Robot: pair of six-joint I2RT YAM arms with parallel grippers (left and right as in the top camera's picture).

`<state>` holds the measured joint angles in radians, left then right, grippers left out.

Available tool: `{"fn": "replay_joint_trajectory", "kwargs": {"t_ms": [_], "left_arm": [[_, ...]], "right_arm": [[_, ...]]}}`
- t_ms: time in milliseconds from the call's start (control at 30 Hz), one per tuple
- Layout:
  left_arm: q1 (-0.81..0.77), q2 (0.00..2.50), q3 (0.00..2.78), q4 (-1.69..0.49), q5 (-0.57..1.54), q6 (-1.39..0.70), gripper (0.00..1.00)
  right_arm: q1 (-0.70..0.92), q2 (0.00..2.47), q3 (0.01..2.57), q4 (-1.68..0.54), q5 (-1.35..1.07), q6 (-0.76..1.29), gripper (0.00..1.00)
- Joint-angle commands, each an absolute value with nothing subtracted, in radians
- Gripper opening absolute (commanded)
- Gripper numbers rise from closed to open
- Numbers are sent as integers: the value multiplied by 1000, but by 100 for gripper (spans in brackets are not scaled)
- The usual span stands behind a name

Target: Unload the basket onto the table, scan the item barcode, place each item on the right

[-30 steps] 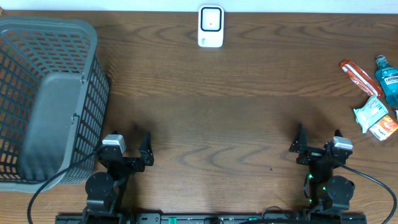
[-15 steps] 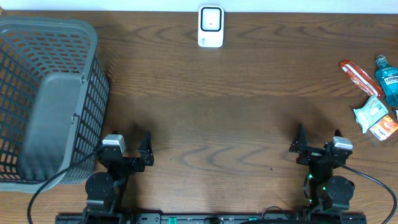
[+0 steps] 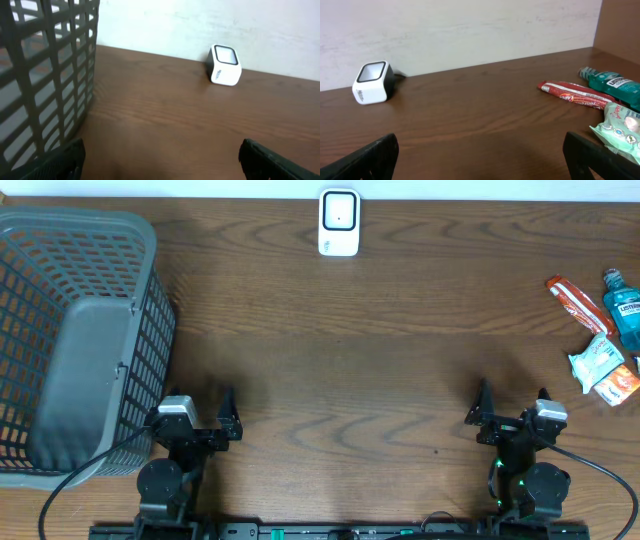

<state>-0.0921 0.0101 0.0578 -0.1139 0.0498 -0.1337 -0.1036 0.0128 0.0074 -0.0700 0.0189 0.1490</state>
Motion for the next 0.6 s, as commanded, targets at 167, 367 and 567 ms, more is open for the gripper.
{"fn": "replay_joint_trajectory", "kwargs": {"t_ms": [167,367,567], "left_arm": [[-63,1,4,-70,-18,-123,98],[-10,1,4,-70,-16,-124,98],[-9,1,4,-70,-16,-124,98]], "right_arm": [[-110,9,6,-72,24,156,99],[-110,9,6,-72,24,156,99],[-110,10,6,-72,24,156,99]]}}
